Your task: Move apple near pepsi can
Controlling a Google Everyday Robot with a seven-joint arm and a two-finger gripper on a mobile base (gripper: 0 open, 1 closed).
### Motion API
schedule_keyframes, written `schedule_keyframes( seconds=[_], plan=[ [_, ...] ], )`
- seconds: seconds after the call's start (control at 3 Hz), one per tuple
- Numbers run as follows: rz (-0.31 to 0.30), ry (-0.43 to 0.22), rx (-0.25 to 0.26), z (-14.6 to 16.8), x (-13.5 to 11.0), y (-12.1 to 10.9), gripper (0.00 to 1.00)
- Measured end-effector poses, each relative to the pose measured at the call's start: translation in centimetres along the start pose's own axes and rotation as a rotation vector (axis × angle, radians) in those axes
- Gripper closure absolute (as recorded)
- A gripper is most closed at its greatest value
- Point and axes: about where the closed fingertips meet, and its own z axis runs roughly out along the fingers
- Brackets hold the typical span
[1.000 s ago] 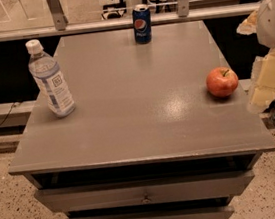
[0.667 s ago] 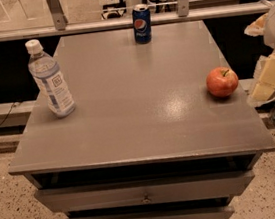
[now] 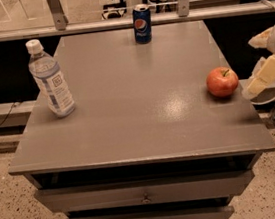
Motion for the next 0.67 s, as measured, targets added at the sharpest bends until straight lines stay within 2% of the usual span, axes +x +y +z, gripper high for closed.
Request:
schedule_keyframes(
  seconds=[0.33, 0.67],
  plan=[
    [0.066, -0.083, -0.043, 1.9, 0.3, -1.5, 0.00],
    [0.064, -0.145, -0.109, 4.6, -1.7, -0.5, 0.00]
  ],
)
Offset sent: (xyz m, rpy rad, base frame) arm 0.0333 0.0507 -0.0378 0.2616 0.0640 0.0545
